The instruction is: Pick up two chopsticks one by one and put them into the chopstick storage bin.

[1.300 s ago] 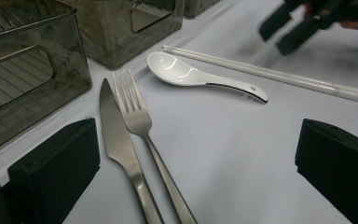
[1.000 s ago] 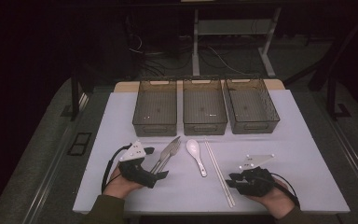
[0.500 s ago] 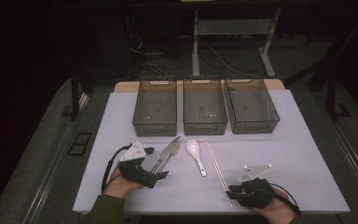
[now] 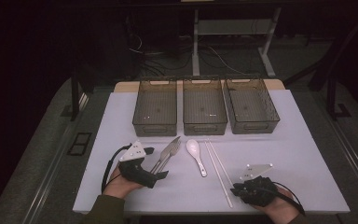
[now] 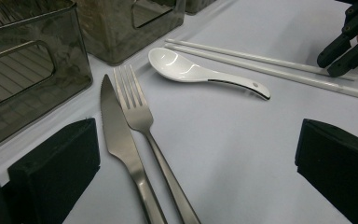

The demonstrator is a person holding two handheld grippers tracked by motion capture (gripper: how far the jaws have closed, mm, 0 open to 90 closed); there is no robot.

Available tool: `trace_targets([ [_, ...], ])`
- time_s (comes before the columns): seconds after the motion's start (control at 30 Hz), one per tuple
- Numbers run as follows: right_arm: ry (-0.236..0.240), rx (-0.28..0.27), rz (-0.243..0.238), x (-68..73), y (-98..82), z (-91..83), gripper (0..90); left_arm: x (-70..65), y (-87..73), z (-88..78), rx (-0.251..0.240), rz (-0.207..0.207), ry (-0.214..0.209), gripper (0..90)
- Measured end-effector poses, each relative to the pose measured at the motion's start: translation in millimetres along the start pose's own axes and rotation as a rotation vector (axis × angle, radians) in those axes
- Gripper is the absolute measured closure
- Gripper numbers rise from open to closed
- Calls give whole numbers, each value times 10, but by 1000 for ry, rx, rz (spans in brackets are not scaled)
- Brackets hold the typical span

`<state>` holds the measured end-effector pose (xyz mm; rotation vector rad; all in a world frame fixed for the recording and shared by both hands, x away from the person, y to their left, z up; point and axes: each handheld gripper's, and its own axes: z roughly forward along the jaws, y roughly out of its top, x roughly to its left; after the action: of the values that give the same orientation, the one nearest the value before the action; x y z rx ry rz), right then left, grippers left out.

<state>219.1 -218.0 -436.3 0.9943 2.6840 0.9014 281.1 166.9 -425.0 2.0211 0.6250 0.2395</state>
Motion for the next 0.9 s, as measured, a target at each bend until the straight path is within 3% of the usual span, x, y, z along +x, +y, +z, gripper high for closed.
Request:
trace_targets([
  [0.17, -31, 11, -8, -37, -7, -23, 774, -1, 2, -4, -1, 0, 2, 0],
  [0.27, -93, 25, -21, -90, -26, -48, 786, 2, 1, -5, -3, -1, 2, 0],
  [0.3, -93, 25, -21, -90, -26, -48, 786, 4, 0, -6, 0, 1, 2, 0],
  [0.6, -149, 49, -10, -376, -110, -141, 816, 2, 2, -7, -3, 0, 4, 0],
  [0.8, -122, 44, 20, -548, -167, -181, 822, 0, 2, -5, -2, 0, 3, 0],
  [0.9, -84, 27, 44, -605, -180, -193, 788, -1, 3, -4, -3, 0, 2, 0],
])
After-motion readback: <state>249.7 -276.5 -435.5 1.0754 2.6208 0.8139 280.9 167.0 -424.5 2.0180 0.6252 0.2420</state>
